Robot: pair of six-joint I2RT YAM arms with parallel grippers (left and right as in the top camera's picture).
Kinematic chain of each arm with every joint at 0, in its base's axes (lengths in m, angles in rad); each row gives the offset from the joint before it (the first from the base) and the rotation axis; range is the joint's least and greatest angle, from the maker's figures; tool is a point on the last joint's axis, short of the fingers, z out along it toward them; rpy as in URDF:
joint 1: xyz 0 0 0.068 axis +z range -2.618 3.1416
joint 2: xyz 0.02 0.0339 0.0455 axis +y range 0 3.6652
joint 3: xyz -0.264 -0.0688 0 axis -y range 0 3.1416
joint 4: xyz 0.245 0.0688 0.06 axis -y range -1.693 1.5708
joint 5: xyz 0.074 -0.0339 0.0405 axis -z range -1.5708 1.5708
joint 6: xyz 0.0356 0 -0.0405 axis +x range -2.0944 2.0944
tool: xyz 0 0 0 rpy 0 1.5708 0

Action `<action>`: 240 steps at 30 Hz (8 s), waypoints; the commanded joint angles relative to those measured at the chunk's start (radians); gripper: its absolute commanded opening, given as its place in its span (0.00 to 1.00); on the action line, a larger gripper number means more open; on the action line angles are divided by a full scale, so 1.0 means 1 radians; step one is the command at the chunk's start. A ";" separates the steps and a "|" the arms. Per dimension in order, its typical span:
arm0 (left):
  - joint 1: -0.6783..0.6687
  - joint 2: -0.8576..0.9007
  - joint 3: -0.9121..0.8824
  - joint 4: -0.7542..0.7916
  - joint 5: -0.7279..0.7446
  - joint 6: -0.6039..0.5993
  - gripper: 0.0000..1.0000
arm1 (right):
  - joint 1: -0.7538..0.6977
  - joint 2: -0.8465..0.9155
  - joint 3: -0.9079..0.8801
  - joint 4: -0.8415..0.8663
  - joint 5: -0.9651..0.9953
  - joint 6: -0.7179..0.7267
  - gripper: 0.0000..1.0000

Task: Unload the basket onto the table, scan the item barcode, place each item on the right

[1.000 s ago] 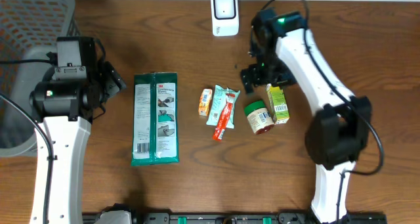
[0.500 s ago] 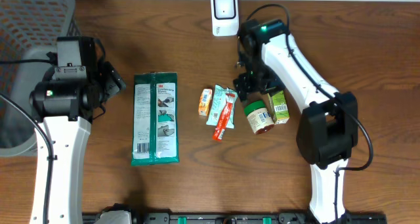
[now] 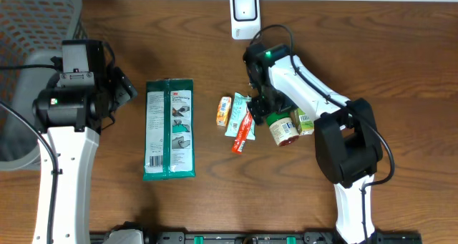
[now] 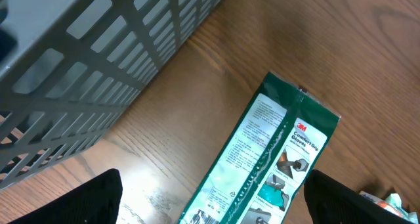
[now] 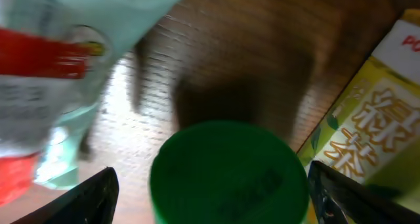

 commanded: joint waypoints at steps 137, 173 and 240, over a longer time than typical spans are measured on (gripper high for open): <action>0.004 -0.005 0.007 -0.003 -0.013 0.013 0.89 | -0.039 -0.693 -0.339 0.383 -0.009 0.333 0.99; 0.004 -0.005 0.007 -0.003 -0.013 0.013 0.89 | -0.086 -0.207 0.050 -0.168 -0.196 0.340 0.91; 0.004 -0.005 0.007 -0.003 -0.013 0.013 0.89 | -0.036 -0.183 -0.324 0.316 -0.091 0.456 0.71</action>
